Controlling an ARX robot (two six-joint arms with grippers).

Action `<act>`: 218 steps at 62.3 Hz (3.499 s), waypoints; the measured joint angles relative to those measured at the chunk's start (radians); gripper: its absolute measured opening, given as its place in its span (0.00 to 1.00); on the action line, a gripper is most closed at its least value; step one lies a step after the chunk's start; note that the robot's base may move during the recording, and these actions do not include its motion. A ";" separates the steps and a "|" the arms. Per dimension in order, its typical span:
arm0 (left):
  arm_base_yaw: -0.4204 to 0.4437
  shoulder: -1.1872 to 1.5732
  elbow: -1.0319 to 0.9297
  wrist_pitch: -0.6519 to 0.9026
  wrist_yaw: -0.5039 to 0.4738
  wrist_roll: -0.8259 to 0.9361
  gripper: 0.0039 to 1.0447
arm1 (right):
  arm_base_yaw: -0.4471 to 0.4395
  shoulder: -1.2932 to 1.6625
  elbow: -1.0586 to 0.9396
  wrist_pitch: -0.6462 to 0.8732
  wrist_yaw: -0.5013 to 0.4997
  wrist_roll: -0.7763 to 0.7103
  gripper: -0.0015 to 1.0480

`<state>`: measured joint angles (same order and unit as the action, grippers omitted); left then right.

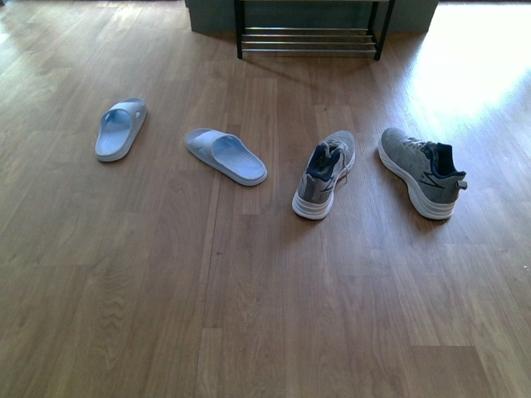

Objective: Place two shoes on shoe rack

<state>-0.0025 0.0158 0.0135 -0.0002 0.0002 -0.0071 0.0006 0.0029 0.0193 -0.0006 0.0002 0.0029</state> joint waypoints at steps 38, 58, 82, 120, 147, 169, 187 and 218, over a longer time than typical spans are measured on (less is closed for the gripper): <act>0.000 0.000 0.000 0.000 0.000 0.000 0.91 | 0.000 0.000 0.000 0.000 0.000 0.000 0.91; 0.000 0.000 0.000 0.000 0.000 0.000 0.91 | 0.000 0.000 0.000 0.000 0.000 0.000 0.91; 0.000 0.000 0.000 0.000 0.000 0.000 0.91 | 0.000 0.000 0.000 0.000 0.000 0.000 0.91; 0.000 0.000 0.000 0.000 0.000 0.000 0.91 | 0.000 0.000 0.000 0.000 0.000 0.000 0.91; 0.000 0.000 0.000 0.000 0.000 0.000 0.91 | 0.000 0.000 0.000 0.000 0.000 0.000 0.91; 0.000 0.000 0.000 0.000 0.000 0.000 0.91 | 0.000 0.000 0.000 0.000 0.000 0.000 0.91; 0.000 0.000 0.000 0.000 0.000 0.000 0.91 | 0.000 0.001 0.000 0.000 0.000 0.000 0.91; 0.000 0.000 0.000 0.000 0.000 0.000 0.91 | -0.084 0.470 0.069 0.156 -0.364 0.012 0.91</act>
<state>-0.0025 0.0158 0.0135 -0.0002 0.0002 -0.0071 -0.0834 0.4725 0.0887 0.1555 -0.3634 0.0147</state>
